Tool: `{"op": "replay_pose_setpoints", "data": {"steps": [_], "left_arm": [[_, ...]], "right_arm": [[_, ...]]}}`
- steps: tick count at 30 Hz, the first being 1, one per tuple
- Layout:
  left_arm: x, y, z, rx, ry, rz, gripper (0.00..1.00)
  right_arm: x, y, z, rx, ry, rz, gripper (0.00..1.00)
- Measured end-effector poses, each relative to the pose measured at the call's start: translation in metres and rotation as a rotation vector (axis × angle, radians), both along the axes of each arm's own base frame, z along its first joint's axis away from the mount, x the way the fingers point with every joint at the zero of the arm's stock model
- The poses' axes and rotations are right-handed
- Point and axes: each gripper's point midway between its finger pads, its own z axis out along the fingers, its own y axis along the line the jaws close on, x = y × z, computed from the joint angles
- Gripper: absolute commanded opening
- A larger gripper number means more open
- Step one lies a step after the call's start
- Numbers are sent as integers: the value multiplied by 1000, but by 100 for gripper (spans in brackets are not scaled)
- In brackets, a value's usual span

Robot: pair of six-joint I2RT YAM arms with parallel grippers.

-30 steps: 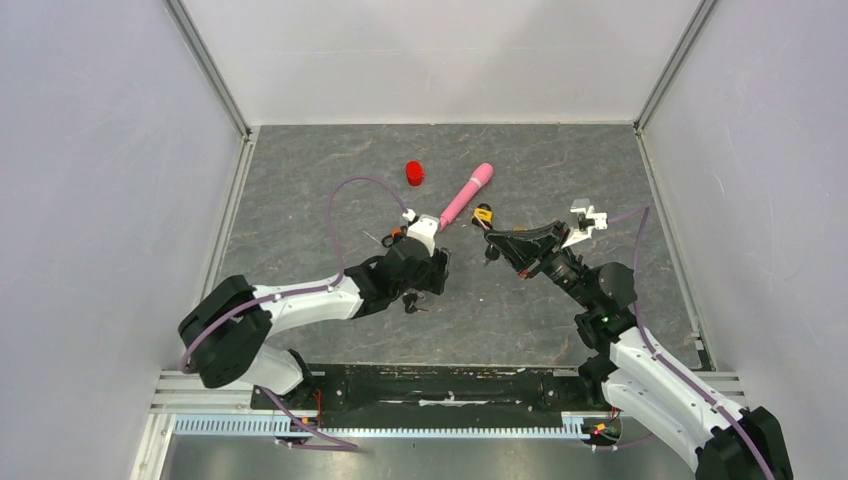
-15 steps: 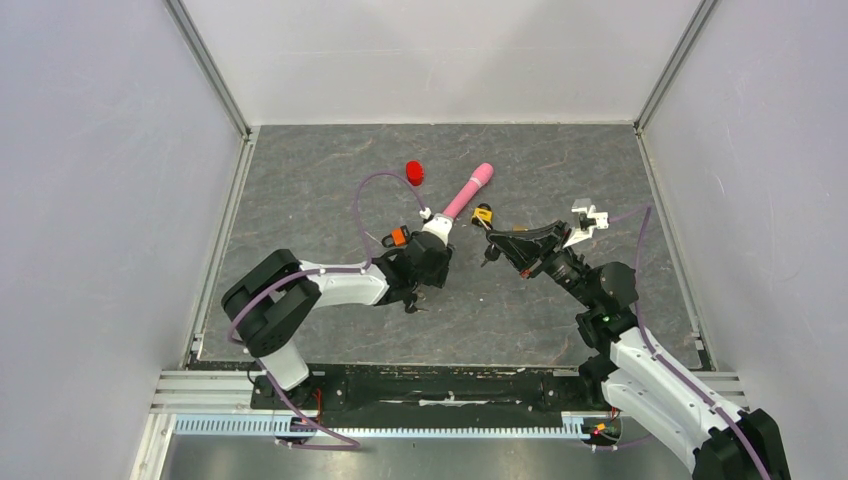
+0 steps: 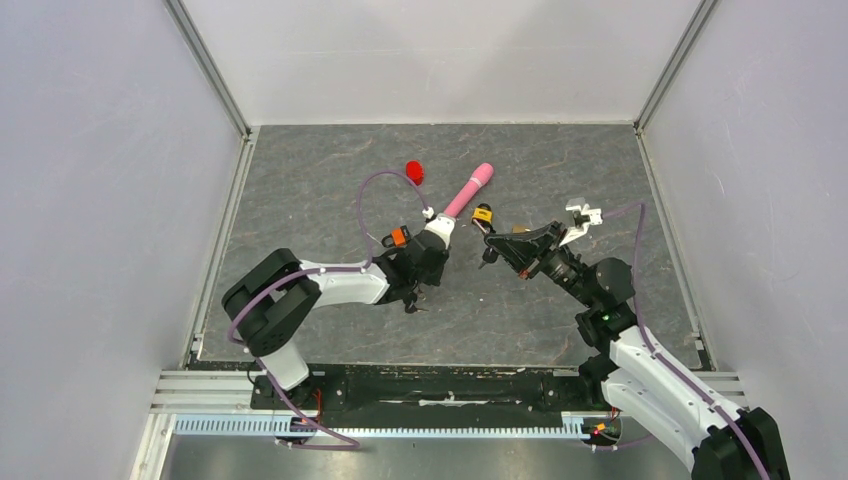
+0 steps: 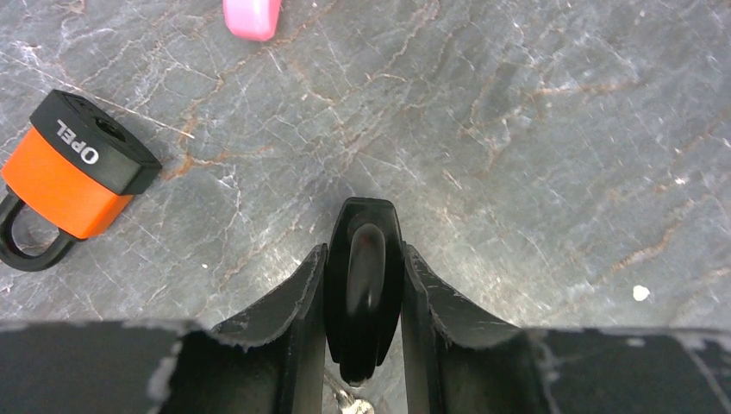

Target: Unlock with the key

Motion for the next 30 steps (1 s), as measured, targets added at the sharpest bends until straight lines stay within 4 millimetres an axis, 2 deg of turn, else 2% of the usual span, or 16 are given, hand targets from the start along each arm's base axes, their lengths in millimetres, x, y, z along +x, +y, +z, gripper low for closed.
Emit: {"op": "replay_pose_setpoints", "data": {"steps": [3,5,11,14,16,19,23,27,30], "left_arm": [[-6,1,8,-20,22,-25,2],[-9,0,25,-67,27,-48,2],[-7,7,117,-378,11,-97,2],[-5,17,146,-505,40,-130,2],[-1,24,156,-582,90,-132,2],[2,38,159,-653,161,-101,2],[-2,47,168,-700,235,-104,2],[-1,42,201,-846,309,-171,2],[8,38,223,-1013,364,-223,2]], "right_arm": [[3,1,-6,-26,55,-3,0],[7,1,-6,-44,101,-12,0],[13,-2,5,-61,183,-45,0],[14,-4,3,-68,230,-59,0],[15,-4,3,-70,257,-62,0],[18,-2,2,-71,285,-60,0],[23,3,-6,-78,331,-50,0],[30,9,-19,-95,382,-36,0],[34,18,-26,-97,419,6,0]]}}
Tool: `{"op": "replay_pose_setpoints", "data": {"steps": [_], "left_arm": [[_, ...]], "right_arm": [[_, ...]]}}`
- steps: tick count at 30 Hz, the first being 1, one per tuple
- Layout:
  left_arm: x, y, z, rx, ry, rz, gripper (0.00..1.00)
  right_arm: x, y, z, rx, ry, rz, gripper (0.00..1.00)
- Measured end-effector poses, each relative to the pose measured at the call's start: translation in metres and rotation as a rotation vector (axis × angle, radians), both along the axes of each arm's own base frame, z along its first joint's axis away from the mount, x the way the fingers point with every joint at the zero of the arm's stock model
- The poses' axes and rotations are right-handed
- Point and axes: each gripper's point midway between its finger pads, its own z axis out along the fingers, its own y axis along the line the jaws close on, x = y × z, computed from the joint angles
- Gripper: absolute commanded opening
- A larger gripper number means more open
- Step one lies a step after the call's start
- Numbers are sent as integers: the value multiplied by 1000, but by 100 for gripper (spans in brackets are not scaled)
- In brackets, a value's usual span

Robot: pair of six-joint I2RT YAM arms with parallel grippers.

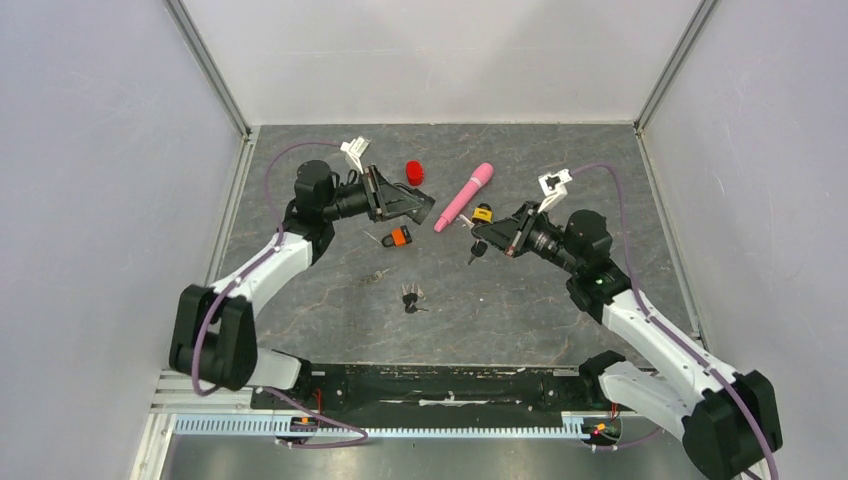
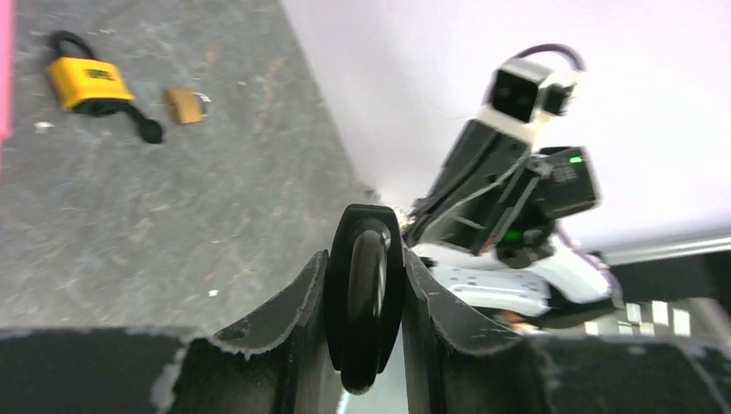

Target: Unlock with the key

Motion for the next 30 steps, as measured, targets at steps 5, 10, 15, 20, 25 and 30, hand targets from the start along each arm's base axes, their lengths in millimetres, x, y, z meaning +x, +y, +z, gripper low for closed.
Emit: {"op": "replay_pose_setpoints", "data": {"steps": [5,10,15,20,25,30], "left_arm": [[12,-5,6,-204,145,-78,2],[15,-9,18,-355,257,-184,2],[7,-9,45,-400,223,-280,2],[-6,-7,58,-394,177,-344,2],[-13,-6,56,-376,187,-376,2],[-17,-5,60,-374,172,-384,2]], "right_arm": [[-3,16,1,49,23,85,0],[-6,28,11,70,20,153,0],[-3,35,31,95,-7,182,0],[-1,43,38,110,7,212,0],[-10,61,49,140,10,272,0],[-17,67,58,167,3,303,0]]}}
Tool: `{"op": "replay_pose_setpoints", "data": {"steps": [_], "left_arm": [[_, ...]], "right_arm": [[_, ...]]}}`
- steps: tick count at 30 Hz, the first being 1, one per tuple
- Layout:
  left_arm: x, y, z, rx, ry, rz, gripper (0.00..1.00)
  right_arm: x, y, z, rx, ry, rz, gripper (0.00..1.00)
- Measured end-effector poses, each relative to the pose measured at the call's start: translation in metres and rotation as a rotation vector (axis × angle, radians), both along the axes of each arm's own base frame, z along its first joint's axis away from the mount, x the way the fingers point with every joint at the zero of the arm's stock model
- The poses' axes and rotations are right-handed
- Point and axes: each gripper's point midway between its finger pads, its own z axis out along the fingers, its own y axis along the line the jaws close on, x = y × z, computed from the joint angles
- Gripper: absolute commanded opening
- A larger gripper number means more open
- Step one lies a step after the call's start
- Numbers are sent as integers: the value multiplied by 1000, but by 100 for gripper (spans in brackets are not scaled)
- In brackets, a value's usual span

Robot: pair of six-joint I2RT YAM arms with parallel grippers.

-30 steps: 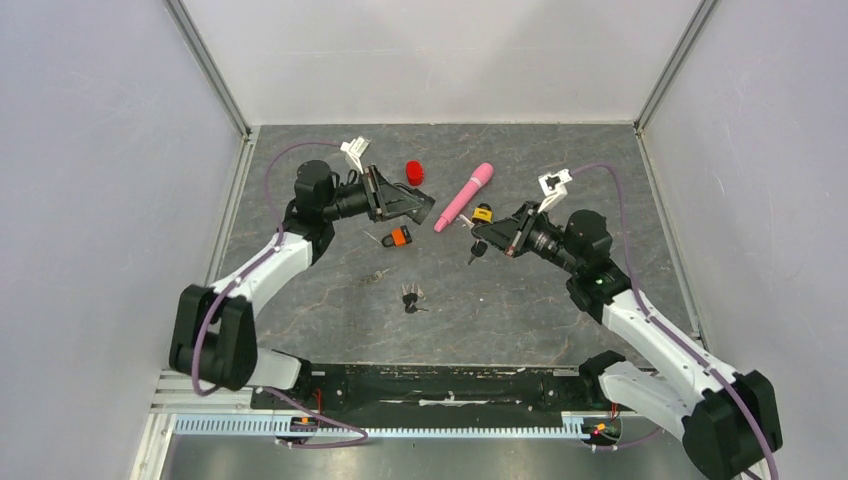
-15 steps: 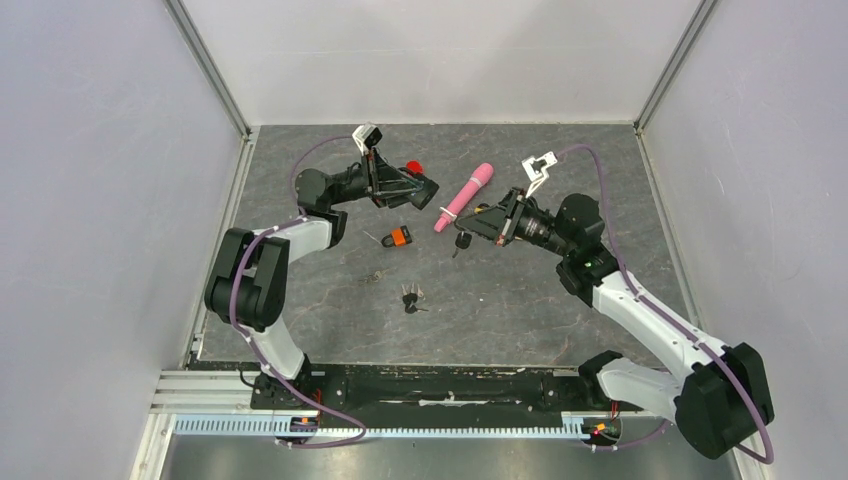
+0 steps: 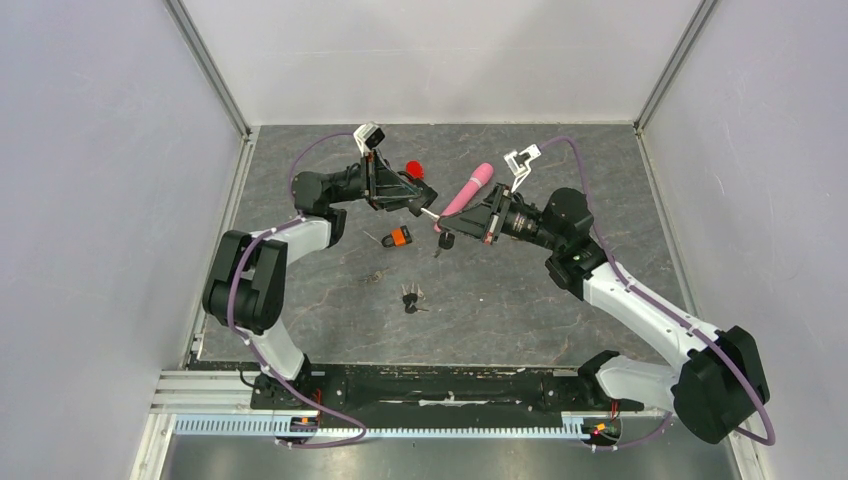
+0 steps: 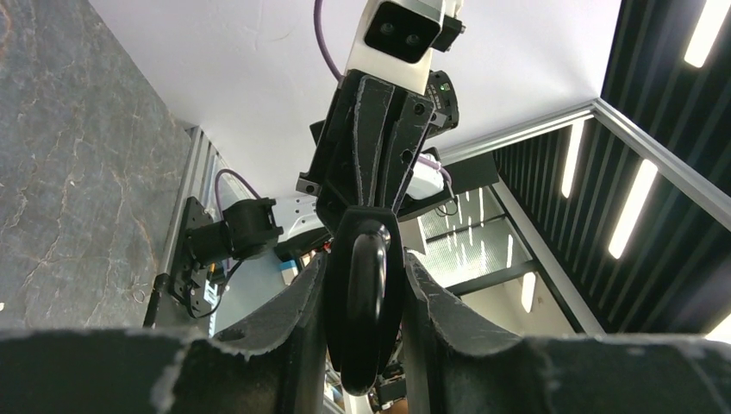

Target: Unlock with the key

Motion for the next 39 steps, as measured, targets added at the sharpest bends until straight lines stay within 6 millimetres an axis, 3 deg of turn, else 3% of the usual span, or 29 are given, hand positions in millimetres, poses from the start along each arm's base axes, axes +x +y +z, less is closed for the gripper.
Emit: {"op": "replay_pose_setpoints", "data": {"steps": [39], "left_arm": [[-14,2,19,-22,-55,1,2]], "right_arm": [[6,-7,9,25,20,-60,0]]}}
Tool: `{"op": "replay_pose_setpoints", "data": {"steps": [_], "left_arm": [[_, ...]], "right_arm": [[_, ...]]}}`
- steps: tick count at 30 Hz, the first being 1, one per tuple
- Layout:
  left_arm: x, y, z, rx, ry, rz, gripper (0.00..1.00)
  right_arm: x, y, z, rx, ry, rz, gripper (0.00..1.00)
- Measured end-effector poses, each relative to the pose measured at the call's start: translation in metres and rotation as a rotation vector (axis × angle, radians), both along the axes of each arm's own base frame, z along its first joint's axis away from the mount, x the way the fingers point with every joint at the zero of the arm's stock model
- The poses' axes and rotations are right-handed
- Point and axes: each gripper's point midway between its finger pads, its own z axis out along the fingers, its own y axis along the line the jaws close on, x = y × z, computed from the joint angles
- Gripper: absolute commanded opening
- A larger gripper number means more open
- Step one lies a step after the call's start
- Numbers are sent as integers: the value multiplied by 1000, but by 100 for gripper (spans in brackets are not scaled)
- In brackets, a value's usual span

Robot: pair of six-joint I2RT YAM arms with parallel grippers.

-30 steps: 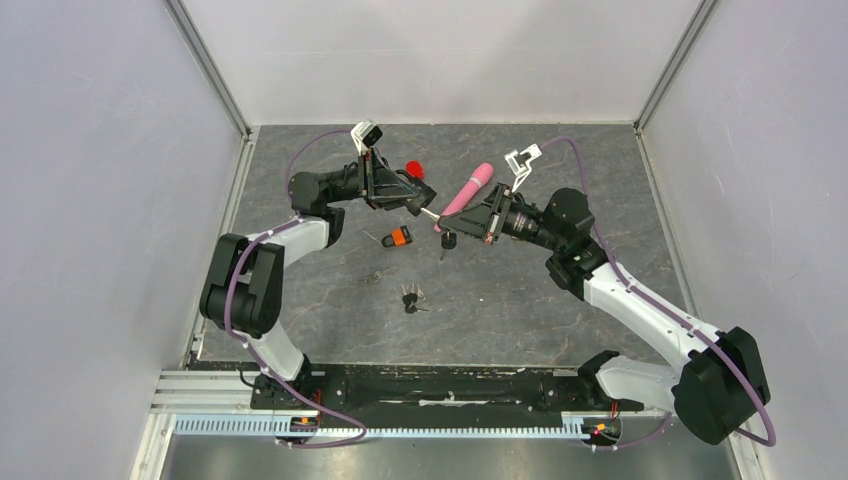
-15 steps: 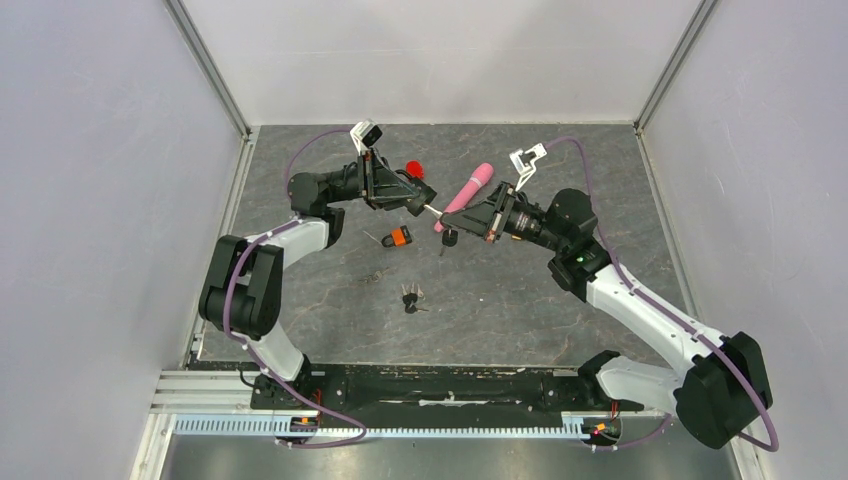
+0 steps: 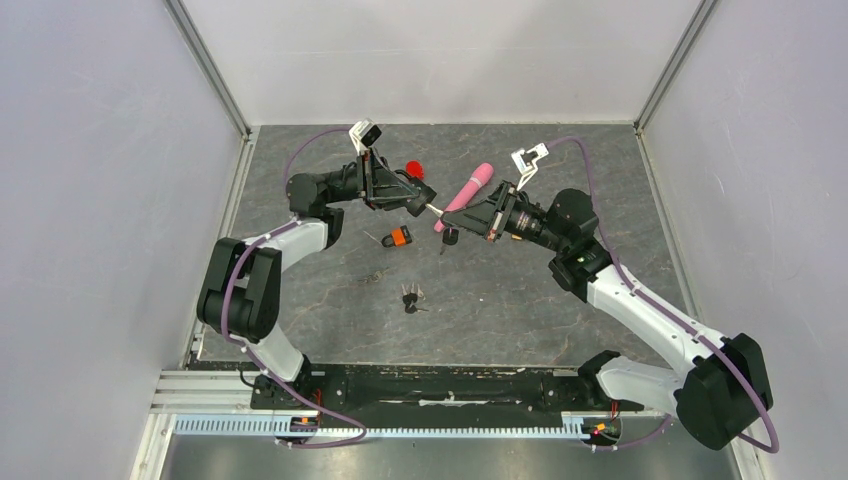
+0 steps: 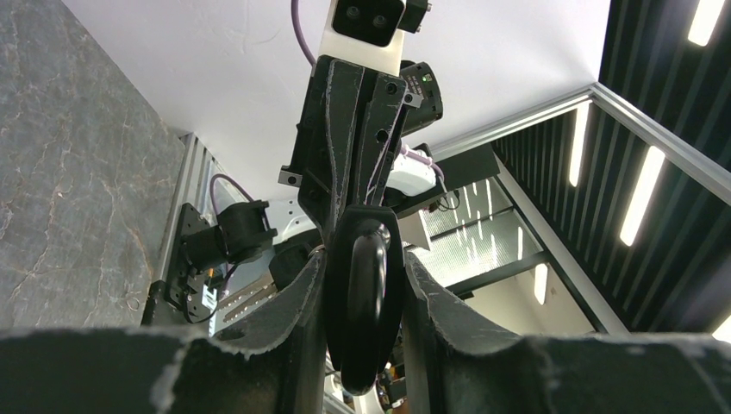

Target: Unlock with the key

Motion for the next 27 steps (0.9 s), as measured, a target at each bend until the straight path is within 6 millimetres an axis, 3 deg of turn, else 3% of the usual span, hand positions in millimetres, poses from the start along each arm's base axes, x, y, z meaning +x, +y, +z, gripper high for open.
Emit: {"op": "replay_pose_setpoints", "data": {"steps": [27], "left_arm": [[-2,-3,-1,-7,16,15,2]], "right_arm": [[0,-3,4,9,1,-16,0]]}}
